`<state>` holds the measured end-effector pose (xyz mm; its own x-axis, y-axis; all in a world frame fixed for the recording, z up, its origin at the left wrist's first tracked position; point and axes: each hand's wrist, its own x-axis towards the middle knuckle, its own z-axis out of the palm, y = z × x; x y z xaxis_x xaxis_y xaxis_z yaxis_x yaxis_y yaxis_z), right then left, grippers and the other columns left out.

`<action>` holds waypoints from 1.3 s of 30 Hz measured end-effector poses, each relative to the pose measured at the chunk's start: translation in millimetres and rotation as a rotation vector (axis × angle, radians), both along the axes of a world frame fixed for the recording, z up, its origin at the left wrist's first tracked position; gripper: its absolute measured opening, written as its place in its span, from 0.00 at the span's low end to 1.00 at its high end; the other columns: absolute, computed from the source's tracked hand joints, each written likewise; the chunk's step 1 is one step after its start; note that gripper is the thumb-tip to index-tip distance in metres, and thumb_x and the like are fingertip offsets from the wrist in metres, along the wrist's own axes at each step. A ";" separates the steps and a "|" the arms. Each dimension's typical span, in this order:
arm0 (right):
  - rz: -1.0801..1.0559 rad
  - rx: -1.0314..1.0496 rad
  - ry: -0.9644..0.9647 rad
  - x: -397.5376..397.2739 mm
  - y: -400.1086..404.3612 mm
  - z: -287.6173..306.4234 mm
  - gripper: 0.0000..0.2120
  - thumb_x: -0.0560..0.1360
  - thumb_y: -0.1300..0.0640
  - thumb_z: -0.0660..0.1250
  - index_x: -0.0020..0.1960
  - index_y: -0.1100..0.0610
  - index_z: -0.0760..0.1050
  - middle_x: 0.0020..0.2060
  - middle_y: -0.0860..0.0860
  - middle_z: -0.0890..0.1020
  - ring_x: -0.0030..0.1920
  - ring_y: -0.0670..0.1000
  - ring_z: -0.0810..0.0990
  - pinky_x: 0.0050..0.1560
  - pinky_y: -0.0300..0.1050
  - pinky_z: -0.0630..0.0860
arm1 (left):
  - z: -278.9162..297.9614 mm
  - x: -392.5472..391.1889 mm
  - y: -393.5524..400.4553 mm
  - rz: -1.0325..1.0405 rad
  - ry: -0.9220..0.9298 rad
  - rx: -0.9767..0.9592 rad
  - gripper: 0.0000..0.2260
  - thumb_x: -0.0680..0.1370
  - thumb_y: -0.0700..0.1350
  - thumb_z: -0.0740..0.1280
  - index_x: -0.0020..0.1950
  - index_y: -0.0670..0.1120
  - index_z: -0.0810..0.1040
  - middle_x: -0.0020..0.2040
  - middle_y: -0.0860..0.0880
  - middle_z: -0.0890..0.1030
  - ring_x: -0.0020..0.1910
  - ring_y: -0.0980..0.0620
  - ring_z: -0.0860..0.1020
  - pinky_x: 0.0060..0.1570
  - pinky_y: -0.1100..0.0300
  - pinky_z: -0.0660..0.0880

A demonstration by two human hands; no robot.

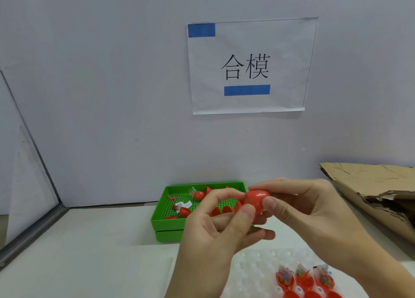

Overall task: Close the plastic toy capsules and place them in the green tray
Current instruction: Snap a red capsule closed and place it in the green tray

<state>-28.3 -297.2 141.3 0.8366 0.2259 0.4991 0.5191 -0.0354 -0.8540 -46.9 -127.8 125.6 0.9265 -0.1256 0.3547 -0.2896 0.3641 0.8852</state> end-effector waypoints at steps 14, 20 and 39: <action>0.043 0.013 0.013 -0.7 5.0 -1.3 0.10 0.71 0.58 0.71 0.52 0.52 0.86 0.45 0.54 0.86 0.47 0.55 0.86 0.51 0.43 0.81 | 2.5 -3.8 -2.4 0.202 -0.108 0.132 0.06 0.73 0.40 0.68 0.41 0.51 0.79 0.36 0.40 0.85 0.32 0.41 0.84 0.31 0.56 0.81; 0.015 0.018 0.018 -0.4 8.0 -2.4 0.11 0.70 0.56 0.72 0.52 0.52 0.86 0.44 0.54 0.87 0.47 0.54 0.86 0.49 0.42 0.82 | 0.1 -4.2 -4.5 0.260 -0.094 0.159 0.07 0.76 0.40 0.69 0.42 0.53 0.80 0.37 0.41 0.85 0.32 0.42 0.84 0.34 0.58 0.81; 0.022 0.007 0.024 -0.9 7.6 -1.3 0.11 0.69 0.54 0.73 0.51 0.51 0.86 0.45 0.53 0.87 0.47 0.54 0.86 0.50 0.43 0.82 | 2.7 -3.7 -3.3 0.264 -0.014 0.142 0.12 0.78 0.36 0.66 0.38 0.50 0.80 0.36 0.41 0.85 0.34 0.41 0.85 0.36 0.56 0.83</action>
<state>-29.2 -289.7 140.0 0.8431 0.2411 0.4806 0.4990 -0.0179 -0.8664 -50.7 -131.1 128.3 0.9288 0.0698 0.3640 -0.3705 0.1478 0.9170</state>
